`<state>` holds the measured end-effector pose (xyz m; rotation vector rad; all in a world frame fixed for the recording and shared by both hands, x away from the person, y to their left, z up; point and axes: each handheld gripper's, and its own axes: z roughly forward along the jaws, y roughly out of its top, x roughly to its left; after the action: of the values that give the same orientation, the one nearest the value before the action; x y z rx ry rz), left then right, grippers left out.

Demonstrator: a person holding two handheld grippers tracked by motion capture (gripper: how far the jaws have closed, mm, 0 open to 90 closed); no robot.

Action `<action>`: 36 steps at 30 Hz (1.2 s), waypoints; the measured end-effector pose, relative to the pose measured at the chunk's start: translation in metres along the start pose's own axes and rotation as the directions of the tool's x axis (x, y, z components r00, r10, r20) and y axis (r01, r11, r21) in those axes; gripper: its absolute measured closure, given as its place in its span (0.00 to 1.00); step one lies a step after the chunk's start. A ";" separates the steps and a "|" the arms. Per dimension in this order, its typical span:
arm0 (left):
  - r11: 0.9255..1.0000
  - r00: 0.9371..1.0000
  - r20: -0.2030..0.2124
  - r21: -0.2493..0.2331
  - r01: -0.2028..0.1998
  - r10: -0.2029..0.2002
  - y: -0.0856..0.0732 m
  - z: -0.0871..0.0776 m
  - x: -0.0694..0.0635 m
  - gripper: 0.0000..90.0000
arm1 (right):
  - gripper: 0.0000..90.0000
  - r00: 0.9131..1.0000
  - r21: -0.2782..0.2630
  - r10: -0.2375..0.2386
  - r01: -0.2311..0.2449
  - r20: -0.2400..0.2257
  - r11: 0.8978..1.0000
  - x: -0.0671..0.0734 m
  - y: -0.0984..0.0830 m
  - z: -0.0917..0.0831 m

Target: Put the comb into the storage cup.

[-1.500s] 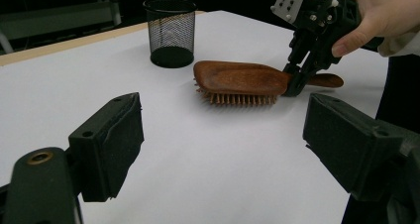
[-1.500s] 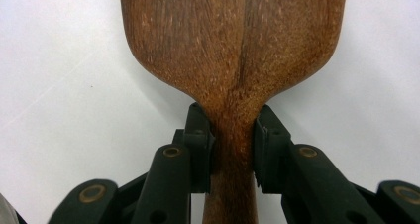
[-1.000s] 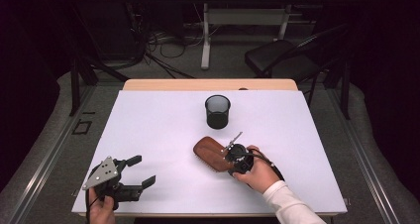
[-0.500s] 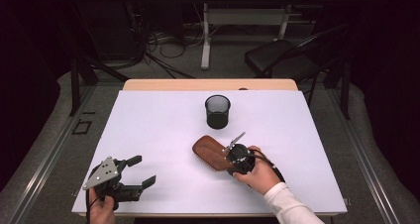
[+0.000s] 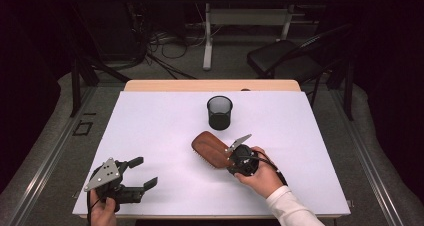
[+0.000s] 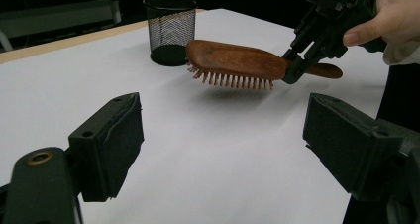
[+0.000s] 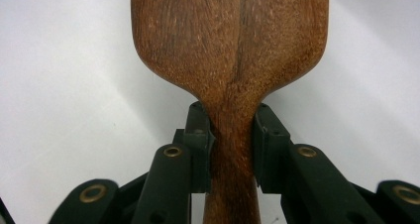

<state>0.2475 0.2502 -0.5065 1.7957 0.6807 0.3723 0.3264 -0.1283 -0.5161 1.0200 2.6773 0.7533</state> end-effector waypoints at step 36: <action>1.000 1.000 -0.009 0.011 -0.005 0.005 0.000 0.002 -0.001 0.18 | 0.81 0.999 -0.250 -0.023 0.030 0.031 0.968 0.009 0.009 -0.027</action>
<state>0.2480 0.2486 -0.5071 1.8075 0.6859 0.3814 0.3156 -0.1274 -0.4882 0.9218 2.4846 1.0323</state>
